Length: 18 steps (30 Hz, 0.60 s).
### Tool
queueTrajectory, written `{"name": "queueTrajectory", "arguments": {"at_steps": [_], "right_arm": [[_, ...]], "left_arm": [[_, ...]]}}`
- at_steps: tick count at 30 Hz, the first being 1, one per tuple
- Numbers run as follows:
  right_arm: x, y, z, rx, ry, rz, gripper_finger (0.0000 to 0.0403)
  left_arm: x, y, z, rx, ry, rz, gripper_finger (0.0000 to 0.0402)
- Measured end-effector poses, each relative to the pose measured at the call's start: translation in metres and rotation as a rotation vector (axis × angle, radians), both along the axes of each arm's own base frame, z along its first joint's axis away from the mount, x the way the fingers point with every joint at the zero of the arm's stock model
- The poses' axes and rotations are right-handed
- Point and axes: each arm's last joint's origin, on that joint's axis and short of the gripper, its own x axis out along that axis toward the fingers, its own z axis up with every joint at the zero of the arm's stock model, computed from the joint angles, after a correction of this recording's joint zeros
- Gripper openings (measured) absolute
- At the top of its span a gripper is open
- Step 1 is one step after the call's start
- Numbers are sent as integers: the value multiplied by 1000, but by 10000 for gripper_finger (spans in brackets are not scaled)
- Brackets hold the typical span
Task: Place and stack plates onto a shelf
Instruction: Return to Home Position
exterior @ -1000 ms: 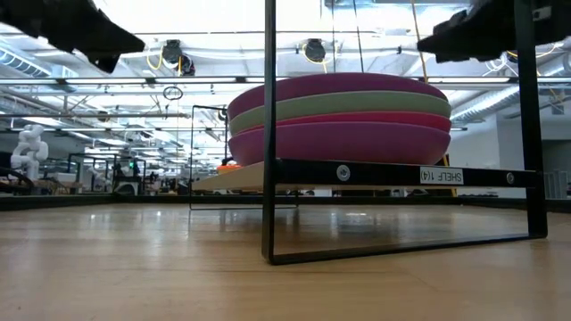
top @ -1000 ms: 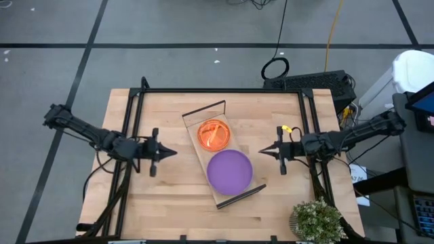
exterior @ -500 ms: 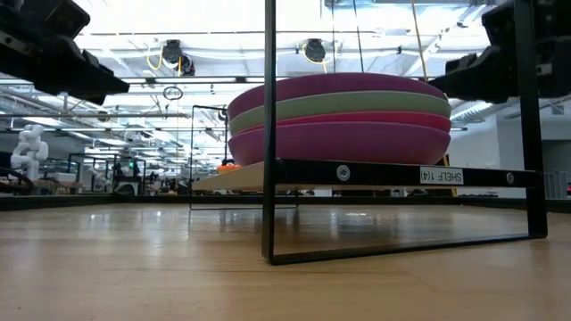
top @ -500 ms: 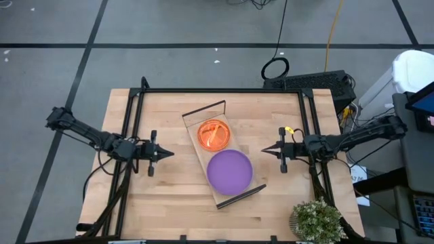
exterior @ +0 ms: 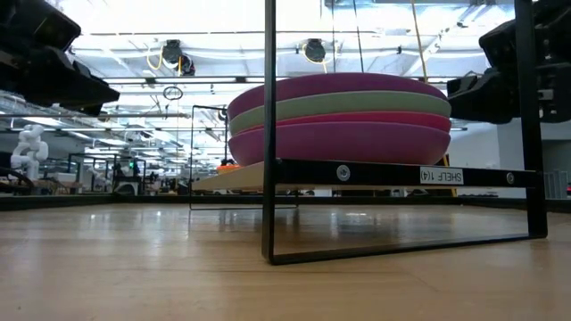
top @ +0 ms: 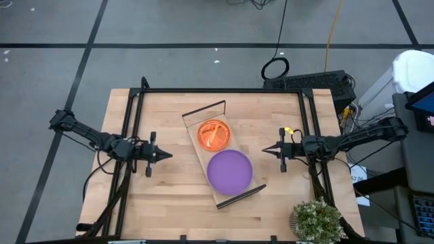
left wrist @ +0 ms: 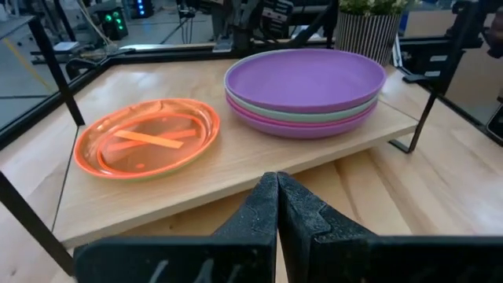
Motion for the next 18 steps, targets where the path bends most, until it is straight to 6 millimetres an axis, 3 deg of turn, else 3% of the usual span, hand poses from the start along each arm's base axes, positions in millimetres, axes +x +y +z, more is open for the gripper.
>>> {"name": "queueTrajectory", "arguments": {"at_steps": [7, 18], "right_arm": [[0, -2, 1, 13, -10, -8, 0], [-3, -2, 8, 32, -70, 35, 0]], "left_arm": [[-4, 2, -12, -23, -6, 4, 1], [-5, 2, -10, 3, -40, -5, 1]]}}
